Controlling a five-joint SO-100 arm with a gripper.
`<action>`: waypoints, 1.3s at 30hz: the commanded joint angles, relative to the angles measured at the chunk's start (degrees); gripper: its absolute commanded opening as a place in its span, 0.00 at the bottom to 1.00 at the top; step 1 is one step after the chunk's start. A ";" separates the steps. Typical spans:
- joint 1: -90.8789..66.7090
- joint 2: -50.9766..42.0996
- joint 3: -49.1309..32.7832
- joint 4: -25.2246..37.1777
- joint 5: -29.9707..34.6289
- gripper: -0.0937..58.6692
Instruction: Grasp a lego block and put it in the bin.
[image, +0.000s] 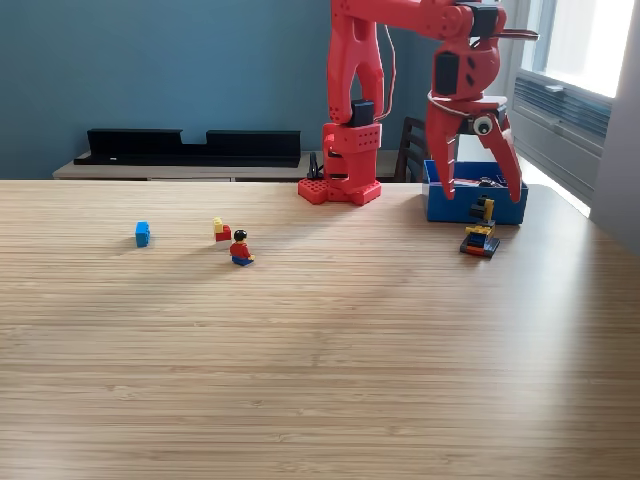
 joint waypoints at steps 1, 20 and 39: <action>-0.35 -7.29 -5.89 -0.26 0.44 0.56; -6.15 -25.75 -17.14 -0.26 4.13 0.32; -5.54 -25.58 -42.54 15.64 13.45 0.00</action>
